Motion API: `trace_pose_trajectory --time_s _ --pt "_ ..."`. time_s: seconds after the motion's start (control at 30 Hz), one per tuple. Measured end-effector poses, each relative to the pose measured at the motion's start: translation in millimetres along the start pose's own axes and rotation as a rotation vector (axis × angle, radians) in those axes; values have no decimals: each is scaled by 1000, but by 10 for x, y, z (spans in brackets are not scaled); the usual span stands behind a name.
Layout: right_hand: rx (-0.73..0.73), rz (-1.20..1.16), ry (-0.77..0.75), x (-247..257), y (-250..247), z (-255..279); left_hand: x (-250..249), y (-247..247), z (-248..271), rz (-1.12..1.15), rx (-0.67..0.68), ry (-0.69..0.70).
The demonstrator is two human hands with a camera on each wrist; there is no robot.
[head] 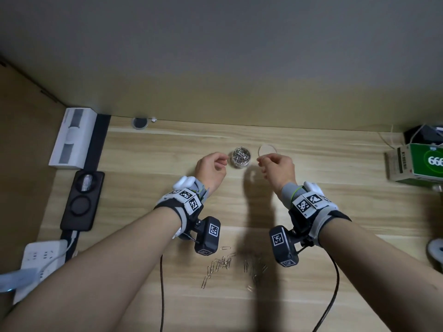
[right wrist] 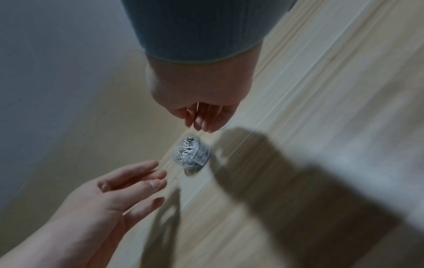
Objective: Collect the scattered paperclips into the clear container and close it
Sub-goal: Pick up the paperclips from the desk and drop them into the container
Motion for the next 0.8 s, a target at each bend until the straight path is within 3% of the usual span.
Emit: trace_pose_trajectory --time_s 0.13,0.33,0.6,0.8 --pt "-35 35 71 -379 -191 196 -22 88 404 -24 91 -27" --pt "37 93 143 -1085 -175 609 45 272 1138 -112 221 -3" --pt "-24 244 28 -1883 -256 1316 191 106 2098 -212 227 -44" --pt "-57 566 -160 -1984 -56 1517 182 -45 2434 -251 230 34"
Point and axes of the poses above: each hand's wrist, its own z-axis away from the middle knuckle, its own y-axis out of the palm, x = y × z, the point moved 4 cm from there along -z, towards the middle knuckle, and after that the axes turned 15 degrees about y, right-handed, at the moved point
